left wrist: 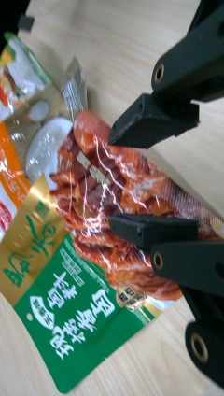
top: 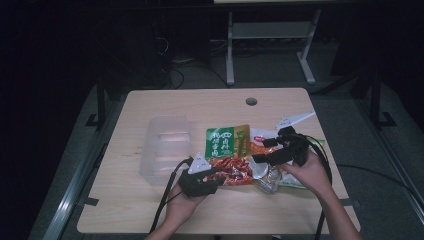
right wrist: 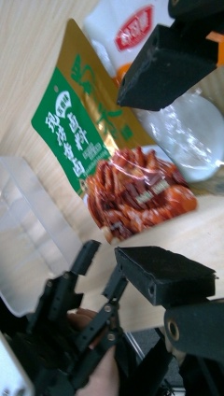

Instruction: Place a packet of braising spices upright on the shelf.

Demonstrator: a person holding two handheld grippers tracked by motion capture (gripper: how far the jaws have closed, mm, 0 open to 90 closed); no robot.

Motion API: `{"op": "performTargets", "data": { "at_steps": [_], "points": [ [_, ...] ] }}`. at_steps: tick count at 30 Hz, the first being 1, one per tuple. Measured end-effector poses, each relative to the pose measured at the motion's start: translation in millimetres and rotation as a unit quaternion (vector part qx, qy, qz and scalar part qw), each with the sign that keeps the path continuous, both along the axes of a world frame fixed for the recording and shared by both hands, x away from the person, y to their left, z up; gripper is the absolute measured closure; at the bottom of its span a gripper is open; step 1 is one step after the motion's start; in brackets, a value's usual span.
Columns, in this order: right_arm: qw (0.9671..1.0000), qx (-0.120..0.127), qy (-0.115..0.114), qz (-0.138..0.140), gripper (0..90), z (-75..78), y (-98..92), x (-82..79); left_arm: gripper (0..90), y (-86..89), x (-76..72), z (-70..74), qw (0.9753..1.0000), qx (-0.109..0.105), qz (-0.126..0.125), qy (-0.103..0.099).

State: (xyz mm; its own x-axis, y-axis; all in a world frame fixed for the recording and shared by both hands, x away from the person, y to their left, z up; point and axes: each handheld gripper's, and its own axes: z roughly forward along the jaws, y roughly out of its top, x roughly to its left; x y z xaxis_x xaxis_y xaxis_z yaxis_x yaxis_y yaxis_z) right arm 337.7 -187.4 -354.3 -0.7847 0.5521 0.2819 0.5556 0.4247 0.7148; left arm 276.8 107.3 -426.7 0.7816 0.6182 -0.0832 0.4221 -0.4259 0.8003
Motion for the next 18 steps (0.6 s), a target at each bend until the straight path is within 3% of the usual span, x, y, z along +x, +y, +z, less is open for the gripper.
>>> {"op": "performTargets", "data": {
  "at_steps": [4,9,12,18],
  "points": [
    [0.9999,-0.011,0.009,0.001,20.3,3.9,10.9,21.6,62.7,-2.6,2.7,-5.1,0.9998,0.016,0.004,0.006],
    [0.9989,-0.036,0.031,-0.004,20.0,2.8,23.0,48.6,67.1,-6.0,6.4,-11.9,0.9989,0.045,-0.008,0.005],
    [0.9985,-0.036,0.039,-0.014,20.8,-2.4,26.3,59.7,71.3,-9.3,5.6,-14.8,0.999,0.042,-0.014,0.009],
    [0.9958,-0.067,0.056,-0.029,21.9,-18.9,31.2,72.3,79.7,-11.1,8.0,-19.7,0.9985,0.049,-0.015,0.016]
  ]
}}
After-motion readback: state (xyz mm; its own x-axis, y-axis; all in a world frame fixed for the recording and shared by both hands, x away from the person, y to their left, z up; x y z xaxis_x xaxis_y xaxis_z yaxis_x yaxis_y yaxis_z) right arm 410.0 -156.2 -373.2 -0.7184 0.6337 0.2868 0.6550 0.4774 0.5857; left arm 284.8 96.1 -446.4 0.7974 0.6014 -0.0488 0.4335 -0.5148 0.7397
